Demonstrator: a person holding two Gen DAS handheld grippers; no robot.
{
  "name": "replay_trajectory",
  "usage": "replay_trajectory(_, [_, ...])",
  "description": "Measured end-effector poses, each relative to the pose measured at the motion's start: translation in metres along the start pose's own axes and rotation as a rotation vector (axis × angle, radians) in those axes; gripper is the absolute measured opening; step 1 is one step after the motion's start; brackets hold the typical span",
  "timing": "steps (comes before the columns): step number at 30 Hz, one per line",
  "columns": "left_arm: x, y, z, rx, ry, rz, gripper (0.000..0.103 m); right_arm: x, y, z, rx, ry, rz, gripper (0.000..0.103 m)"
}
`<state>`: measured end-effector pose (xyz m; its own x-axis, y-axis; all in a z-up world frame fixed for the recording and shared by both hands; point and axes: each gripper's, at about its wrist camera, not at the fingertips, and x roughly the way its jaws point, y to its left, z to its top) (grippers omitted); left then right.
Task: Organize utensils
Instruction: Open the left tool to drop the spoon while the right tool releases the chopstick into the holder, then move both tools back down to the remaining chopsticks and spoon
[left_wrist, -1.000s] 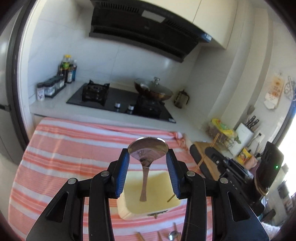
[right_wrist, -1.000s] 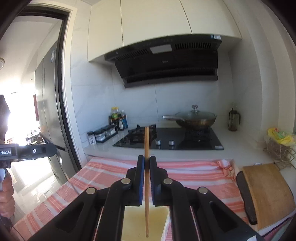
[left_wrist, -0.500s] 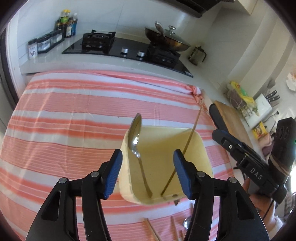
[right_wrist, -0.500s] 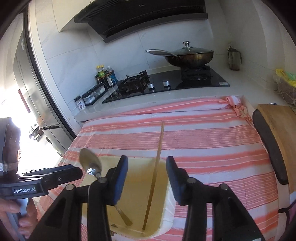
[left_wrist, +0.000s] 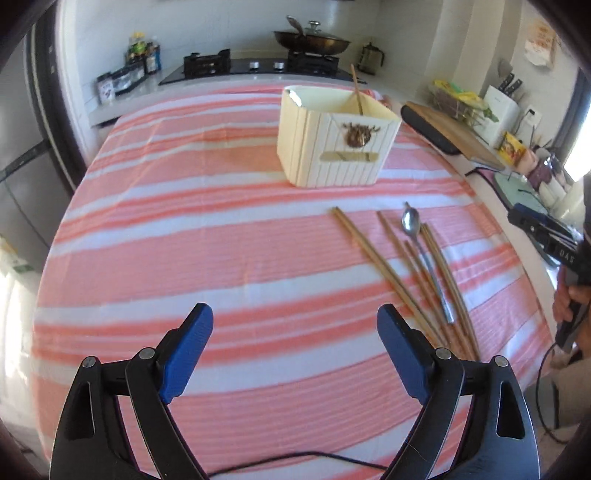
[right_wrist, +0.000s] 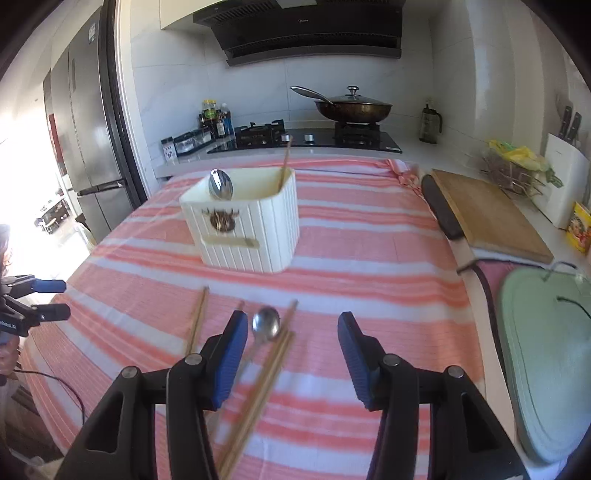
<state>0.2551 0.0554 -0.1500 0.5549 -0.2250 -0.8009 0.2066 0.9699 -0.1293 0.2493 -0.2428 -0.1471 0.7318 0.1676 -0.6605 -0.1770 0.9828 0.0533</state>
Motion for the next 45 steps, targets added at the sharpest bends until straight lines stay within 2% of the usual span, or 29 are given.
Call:
replay_trajectory(3, [0.004, -0.006, -0.025, -0.075, -0.029, -0.014, 0.091, -0.014, -0.003, -0.043, 0.049, 0.012, -0.062, 0.054])
replay_trajectory(7, [0.014, -0.011, -0.039, -0.135, -0.078, 0.042, 0.091, -0.028, -0.004, -0.078, 0.119, 0.011, -0.095, 0.054])
replay_trajectory(11, [0.023, -0.01, -0.047, -0.163, -0.079, 0.084, 0.091, -0.042, 0.0, -0.088, 0.105, -0.012, -0.114, 0.054])
replay_trajectory(14, [0.019, -0.013, -0.052, -0.145, -0.134, 0.12, 0.093, -0.053, 0.003, -0.088, 0.102, -0.065, -0.134, 0.054])
replay_trajectory(18, [0.016, -0.017, -0.055, -0.124, -0.158, 0.172, 0.095, -0.052, 0.005, -0.086, 0.111, -0.074, -0.122, 0.055])
replay_trajectory(22, [0.019, -0.016, -0.059, -0.141, -0.137, 0.127, 0.095, -0.049, 0.009, -0.09, 0.106, -0.07, -0.106, 0.055])
replay_trajectory(27, [0.02, -0.017, -0.061, -0.162, -0.088, 0.033, 0.095, -0.048, 0.013, -0.093, 0.098, -0.068, -0.104, 0.055])
replay_trajectory(29, [0.017, -0.018, -0.062, -0.16, -0.096, 0.041, 0.096, -0.048, 0.014, -0.093, 0.097, -0.067, -0.107, 0.055])
replay_trajectory(31, [0.015, -0.022, -0.062, -0.135, -0.113, 0.087, 0.102, -0.048, 0.014, -0.093, 0.096, -0.068, -0.107, 0.055])
replay_trajectory(34, [0.014, -0.025, -0.061, -0.128, -0.112, 0.143, 0.102, -0.048, 0.015, -0.093, 0.092, -0.065, -0.108, 0.055])
replay_trajectory(42, [0.013, -0.019, -0.065, -0.169, -0.095, 0.05, 0.102, -0.042, 0.019, -0.094, 0.083, -0.043, -0.093, 0.055])
replay_trajectory(45, [0.014, -0.019, -0.064, -0.174, -0.089, 0.061, 0.102, -0.04, 0.022, -0.094, 0.077, -0.042, -0.09, 0.055])
